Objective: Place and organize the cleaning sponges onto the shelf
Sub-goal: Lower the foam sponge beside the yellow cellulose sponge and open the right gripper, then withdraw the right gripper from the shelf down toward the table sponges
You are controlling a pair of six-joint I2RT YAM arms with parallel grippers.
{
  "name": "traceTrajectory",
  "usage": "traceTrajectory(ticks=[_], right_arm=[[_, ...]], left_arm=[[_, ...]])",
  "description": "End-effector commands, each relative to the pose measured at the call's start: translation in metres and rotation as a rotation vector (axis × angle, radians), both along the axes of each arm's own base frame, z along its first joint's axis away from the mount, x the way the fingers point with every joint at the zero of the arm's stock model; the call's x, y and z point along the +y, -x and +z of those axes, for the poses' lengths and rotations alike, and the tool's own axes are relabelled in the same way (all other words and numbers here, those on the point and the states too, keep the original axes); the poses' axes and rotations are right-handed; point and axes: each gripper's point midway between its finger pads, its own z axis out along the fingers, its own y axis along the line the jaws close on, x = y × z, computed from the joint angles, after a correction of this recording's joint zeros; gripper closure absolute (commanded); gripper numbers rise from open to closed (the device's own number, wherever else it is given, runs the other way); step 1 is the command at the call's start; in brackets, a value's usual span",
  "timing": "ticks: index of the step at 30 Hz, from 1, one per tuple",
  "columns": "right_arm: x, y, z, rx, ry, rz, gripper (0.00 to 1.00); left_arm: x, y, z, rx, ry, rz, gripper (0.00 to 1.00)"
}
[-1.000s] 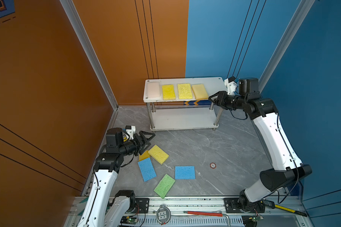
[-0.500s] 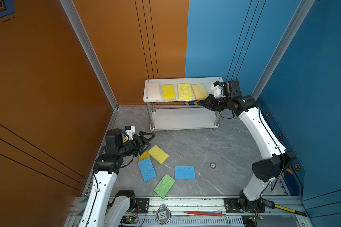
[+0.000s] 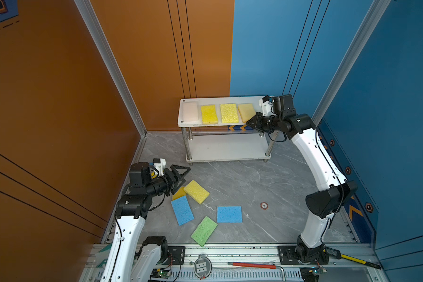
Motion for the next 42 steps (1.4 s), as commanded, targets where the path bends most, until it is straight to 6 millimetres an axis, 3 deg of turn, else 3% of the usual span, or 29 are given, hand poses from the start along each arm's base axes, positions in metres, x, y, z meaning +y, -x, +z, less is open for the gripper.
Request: traceTrajectory(ticks=[1,8,14,19,25,28,34,39,42], right_arm=[[0.002,-0.006,-0.002,-0.005,0.013,0.001,0.86],[0.0,-0.012,-0.006,0.003,0.012,-0.004,0.86],[0.002,-0.004,0.001,-0.004,0.002,0.008,0.86],[-0.003,0.024,0.01,-0.016,0.012,0.016,0.81],[-0.015,0.074,-0.002,0.02,0.036,0.027,0.72],[-0.017,0.103,-0.032,0.095,0.046,0.06,0.63],[-0.011,0.17,-0.12,0.298,0.116,0.162,0.51],[0.019,0.22,-0.187,0.414,0.247,0.354,0.34],[0.049,0.233,-0.205,0.429,0.274,0.439,0.33]], left_arm=[[0.001,-0.001,0.0,-0.002,0.008,-0.005,0.22],[0.003,-0.004,-0.002,0.007,0.008,-0.003,0.22],[0.004,-0.007,-0.003,0.011,0.002,-0.005,0.23],[0.005,-0.01,-0.002,0.009,-0.004,-0.002,0.22],[0.005,-0.011,-0.002,0.008,-0.009,0.0,0.22],[0.003,-0.009,-0.004,0.006,-0.015,-0.004,0.22],[-0.003,0.001,-0.027,0.055,-0.022,-0.007,0.22],[-0.012,0.016,-0.056,0.126,-0.018,-0.016,0.22],[-0.011,0.022,-0.06,0.138,-0.03,-0.005,0.22]])
